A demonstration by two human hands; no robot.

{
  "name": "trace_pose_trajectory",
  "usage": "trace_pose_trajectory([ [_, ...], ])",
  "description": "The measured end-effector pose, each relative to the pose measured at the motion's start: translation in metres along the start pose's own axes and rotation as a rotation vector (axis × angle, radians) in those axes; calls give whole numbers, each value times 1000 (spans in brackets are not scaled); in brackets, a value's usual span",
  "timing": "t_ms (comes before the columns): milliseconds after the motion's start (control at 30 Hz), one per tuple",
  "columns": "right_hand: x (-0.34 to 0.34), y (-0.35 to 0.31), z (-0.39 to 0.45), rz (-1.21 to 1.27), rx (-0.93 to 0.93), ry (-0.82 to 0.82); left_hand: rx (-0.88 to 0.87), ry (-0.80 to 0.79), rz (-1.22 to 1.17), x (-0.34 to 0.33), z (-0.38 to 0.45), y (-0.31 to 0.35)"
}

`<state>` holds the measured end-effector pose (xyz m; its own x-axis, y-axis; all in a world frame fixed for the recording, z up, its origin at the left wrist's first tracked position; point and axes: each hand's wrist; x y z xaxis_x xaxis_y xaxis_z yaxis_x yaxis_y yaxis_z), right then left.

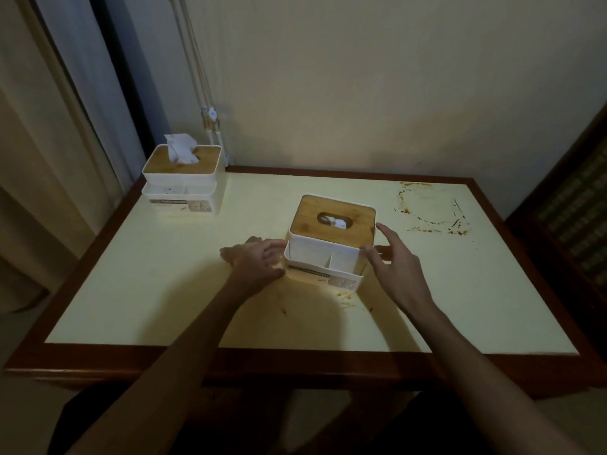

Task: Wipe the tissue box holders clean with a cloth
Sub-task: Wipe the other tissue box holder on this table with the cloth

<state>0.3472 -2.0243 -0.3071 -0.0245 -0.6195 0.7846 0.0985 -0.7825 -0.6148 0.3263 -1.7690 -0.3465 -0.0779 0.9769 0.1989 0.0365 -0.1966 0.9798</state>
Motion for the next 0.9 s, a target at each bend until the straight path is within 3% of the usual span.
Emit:
trace_pose_trajectory([
  [167, 3, 6, 31, -80, 14, 11, -198, 93, 164, 7, 26, 46],
  [300, 6, 14, 46, -114, 33, -69, -421, -82, 444, -14, 61, 80],
  [467, 4, 17, 52, -102, 38, -117, -503, -322, 774, -32, 91, 90],
  [767, 4, 20, 59, -34, 17, -180, -526, -530, 989, -34, 122, 95],
  [900, 5, 21, 59, 2, 18, -194, -612, -608, 1115, -38, 131, 98],
])
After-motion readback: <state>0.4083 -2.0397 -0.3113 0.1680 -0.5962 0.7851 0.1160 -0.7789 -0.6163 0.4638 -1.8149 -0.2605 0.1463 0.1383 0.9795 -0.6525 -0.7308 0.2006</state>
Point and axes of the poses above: each hand's wrist, its own z-axis towards the middle knuckle, its own x-axis out of the back of the hand, y = z × x, and after that the axes turned 13 degrees about -z, right-handed
